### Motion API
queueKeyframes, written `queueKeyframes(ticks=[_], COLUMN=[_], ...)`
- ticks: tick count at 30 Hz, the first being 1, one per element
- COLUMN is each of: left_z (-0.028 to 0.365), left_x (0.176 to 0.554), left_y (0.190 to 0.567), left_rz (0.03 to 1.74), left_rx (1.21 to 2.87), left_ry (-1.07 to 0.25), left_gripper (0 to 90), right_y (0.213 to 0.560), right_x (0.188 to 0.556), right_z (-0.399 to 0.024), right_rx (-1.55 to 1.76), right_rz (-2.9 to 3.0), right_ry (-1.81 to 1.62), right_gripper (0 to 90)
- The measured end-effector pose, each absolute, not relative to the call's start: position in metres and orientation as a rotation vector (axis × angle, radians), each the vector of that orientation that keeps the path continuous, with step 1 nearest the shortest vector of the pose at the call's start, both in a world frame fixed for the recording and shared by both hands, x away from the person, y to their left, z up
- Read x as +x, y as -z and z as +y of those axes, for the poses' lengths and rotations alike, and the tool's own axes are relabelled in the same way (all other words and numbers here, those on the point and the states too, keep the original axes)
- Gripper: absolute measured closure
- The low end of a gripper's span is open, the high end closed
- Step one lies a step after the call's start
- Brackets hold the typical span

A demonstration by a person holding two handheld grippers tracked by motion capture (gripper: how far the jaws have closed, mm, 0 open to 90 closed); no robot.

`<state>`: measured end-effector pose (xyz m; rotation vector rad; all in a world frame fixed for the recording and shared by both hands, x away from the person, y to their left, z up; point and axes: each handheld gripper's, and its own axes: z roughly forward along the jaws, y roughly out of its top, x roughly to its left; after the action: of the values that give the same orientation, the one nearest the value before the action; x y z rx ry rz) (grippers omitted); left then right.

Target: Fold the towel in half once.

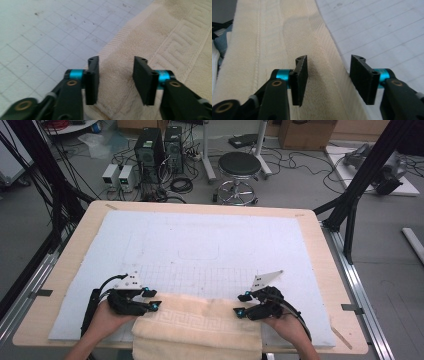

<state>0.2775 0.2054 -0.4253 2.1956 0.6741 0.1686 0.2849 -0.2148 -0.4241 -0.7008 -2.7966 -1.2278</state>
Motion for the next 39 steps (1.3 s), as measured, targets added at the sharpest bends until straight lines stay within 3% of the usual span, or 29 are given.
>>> queueKeyframes(ticks=[4,7,10,20,25,30,32,36,39], left_z=[0.204,0.204,0.204,0.218,0.228,0.233,0.235,0.237,0.233], left_x=[0.277,0.276,0.274,0.254,0.219,0.184,0.179,0.192,0.209], left_y=[0.431,0.43,0.427,0.402,0.39,0.384,0.385,0.389,0.395], left_rz=[0.666,0.662,0.664,0.635,0.576,0.477,0.462,0.514,0.559], left_rx=[2.202,2.202,2.187,2.069,2.048,2.07,2.083,2.078,2.076], left_ry=[-0.18,-0.2,-0.216,-0.274,-0.297,-0.212,-0.211,-0.241,-0.274], left_gripper=[74.7,83.7,86.2,86.4,86.4,85.7,79.8,67.0,64.9], right_y=[0.432,0.43,0.426,0.399,0.38,0.372,0.372,0.377,0.386], right_x=[0.285,0.284,0.283,0.273,0.251,0.216,0.205,0.21,0.223], right_z=[-0.209,-0.209,-0.209,-0.209,-0.211,-0.212,-0.212,-0.221,-0.225], right_rx=[-0.661,-0.649,-0.643,-0.587,-0.517,-0.433,-0.394,-0.482,-0.567], right_rz=[-2.79,-2.789,-2.797,-2.826,-2.824,-2.795,-2.766,-2.774,-2.822], right_ry=[1.187,1.211,1.238,1.356,1.433,1.424,1.405,1.422,1.402], right_gripper=[69.3,76.5,78.9,78.8,78.1,72.6,65.5,60.0,58.5])
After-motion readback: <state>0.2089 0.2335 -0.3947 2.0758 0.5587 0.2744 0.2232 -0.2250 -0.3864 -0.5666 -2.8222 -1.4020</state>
